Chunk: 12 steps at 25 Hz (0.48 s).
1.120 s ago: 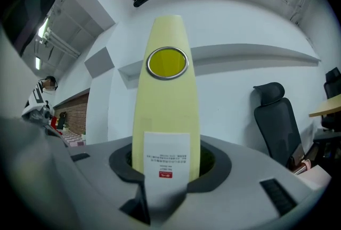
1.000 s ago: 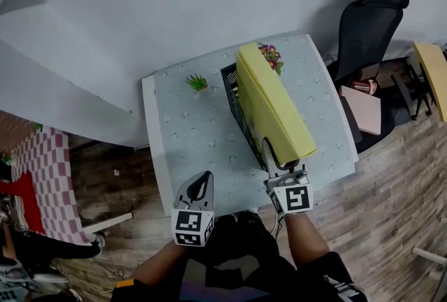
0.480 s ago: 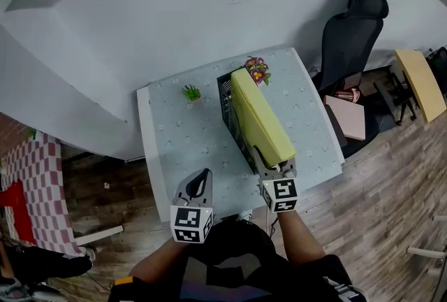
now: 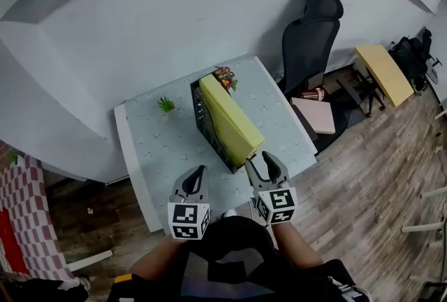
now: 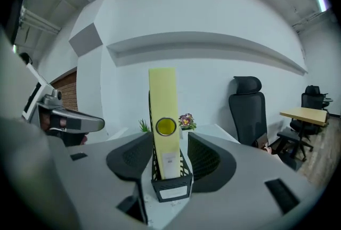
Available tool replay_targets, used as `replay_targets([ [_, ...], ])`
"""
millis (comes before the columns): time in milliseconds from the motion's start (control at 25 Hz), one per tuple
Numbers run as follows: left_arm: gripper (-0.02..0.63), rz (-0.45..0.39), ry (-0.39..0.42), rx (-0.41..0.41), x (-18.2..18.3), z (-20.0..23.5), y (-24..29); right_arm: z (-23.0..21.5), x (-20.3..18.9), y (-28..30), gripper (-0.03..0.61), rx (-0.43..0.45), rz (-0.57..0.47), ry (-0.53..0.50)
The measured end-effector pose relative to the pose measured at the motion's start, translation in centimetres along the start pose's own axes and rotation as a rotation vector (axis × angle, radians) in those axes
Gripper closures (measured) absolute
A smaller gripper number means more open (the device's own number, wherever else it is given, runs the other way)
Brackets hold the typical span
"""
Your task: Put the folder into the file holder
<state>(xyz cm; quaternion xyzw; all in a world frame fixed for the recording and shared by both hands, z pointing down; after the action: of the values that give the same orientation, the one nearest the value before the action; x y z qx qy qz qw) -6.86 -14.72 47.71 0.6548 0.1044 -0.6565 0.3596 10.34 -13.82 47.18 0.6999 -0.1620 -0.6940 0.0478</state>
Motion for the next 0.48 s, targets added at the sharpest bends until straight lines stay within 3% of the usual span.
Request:
replay_targets([
  [120,0.609,-0.003,0.019,-0.043,0.1,-1.5,0.5,-0.1,-0.4,-2.3,0.389,-0.024,0.012,0.019],
  [240,0.609,-0.003,0.033,-0.082,-0.1,-2.9,1.0,0.1,-0.6,-4.3,0.511,-0.050,0.016,0.026],
  [320,0.609,-0.004,0.041,-0.105,-0.1,-3.9,1.0,0.5,-0.8,-5.5,0.560,-0.049,0.026,0.019],
  [480,0.609,0.000,0.057,-0.140,-0.2,-5.4,1.0,1.0,-1.5,-7.1,0.565,-0.040,0.029,-0.005],
])
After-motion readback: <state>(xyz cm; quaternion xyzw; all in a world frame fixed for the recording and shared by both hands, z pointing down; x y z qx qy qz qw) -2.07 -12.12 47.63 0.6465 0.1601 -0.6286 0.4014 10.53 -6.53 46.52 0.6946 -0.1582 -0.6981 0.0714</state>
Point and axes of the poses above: the fingertips, and each gripper's own axes: y forward along the fingers, z to its left, x out of its top, the point moved 3 cm from there along -y, backward along the fingers, and after that the axes turned 4 degrees about -x, right-handed, at the moved point
